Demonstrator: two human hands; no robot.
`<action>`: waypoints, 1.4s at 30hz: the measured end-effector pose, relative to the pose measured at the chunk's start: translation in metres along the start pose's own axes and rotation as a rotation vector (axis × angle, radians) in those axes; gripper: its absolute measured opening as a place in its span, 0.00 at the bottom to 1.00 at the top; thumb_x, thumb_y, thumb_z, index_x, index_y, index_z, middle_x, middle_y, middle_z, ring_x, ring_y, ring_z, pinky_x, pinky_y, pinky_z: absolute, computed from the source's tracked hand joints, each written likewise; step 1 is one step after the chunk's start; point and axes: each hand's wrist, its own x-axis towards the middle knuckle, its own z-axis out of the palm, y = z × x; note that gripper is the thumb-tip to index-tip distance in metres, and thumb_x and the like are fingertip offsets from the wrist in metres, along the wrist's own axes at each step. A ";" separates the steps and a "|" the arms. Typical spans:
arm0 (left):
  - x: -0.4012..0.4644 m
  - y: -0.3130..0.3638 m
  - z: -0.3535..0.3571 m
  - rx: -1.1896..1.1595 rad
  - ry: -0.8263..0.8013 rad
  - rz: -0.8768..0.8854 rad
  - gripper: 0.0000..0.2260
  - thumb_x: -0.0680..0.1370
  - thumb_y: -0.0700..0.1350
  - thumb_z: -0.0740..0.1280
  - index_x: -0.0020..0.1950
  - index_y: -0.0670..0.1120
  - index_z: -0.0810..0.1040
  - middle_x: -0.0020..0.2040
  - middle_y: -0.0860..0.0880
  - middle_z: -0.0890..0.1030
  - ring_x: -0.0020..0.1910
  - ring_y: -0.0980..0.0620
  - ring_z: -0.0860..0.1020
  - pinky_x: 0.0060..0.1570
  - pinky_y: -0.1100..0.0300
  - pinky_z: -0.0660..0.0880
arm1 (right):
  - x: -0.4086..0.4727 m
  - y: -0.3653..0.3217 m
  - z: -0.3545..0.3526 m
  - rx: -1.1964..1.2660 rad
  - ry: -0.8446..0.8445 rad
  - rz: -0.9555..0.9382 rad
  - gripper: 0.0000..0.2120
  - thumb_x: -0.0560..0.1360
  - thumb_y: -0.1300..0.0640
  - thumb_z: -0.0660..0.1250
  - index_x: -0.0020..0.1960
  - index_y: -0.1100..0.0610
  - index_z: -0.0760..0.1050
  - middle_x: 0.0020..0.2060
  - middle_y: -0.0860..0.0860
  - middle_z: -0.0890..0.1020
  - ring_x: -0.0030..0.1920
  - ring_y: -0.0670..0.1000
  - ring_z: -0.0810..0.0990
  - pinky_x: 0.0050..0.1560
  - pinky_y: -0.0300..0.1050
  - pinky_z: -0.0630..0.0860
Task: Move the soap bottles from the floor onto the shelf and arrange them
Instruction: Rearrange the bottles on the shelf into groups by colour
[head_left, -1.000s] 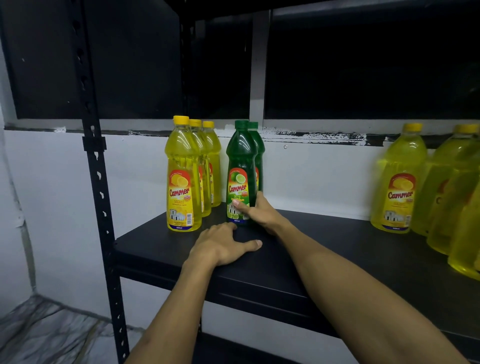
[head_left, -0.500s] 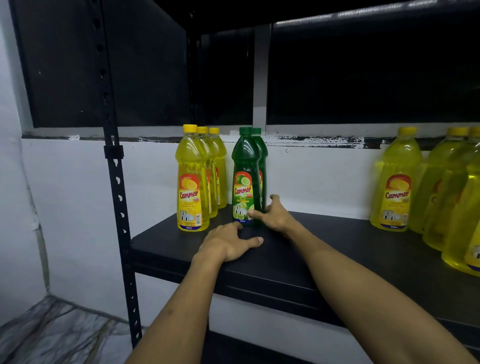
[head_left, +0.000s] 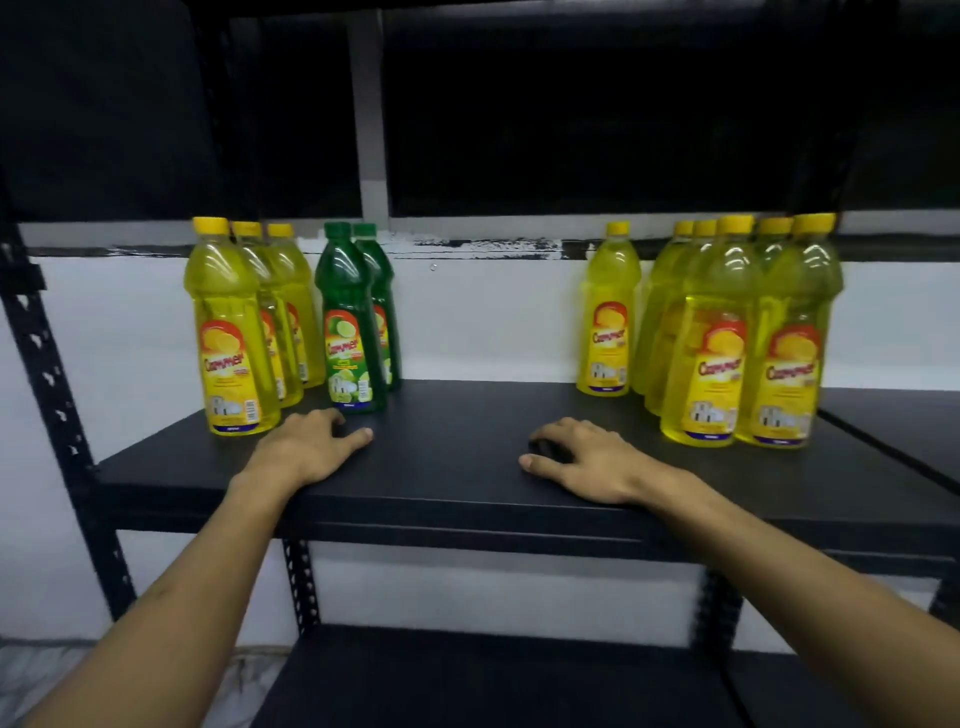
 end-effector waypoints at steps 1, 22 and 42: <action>-0.002 0.003 0.000 0.016 0.004 -0.004 0.31 0.74 0.72 0.60 0.68 0.53 0.75 0.66 0.45 0.78 0.64 0.42 0.76 0.61 0.48 0.74 | -0.014 0.014 -0.005 -0.010 0.017 0.039 0.28 0.77 0.29 0.56 0.70 0.44 0.72 0.64 0.48 0.76 0.67 0.53 0.72 0.67 0.58 0.69; -0.077 0.296 0.074 -0.460 -0.290 0.565 0.33 0.78 0.63 0.67 0.78 0.49 0.64 0.71 0.48 0.75 0.67 0.50 0.75 0.66 0.53 0.71 | -0.084 0.110 -0.029 0.036 0.235 0.474 0.28 0.76 0.32 0.61 0.66 0.51 0.72 0.68 0.55 0.72 0.71 0.59 0.68 0.72 0.63 0.63; -0.023 0.324 0.074 -0.622 -0.115 0.490 0.31 0.79 0.53 0.70 0.74 0.43 0.59 0.70 0.45 0.75 0.66 0.44 0.76 0.54 0.56 0.73 | -0.081 0.112 -0.029 0.013 0.131 0.378 0.23 0.81 0.36 0.54 0.70 0.48 0.69 0.70 0.52 0.70 0.73 0.57 0.65 0.74 0.59 0.61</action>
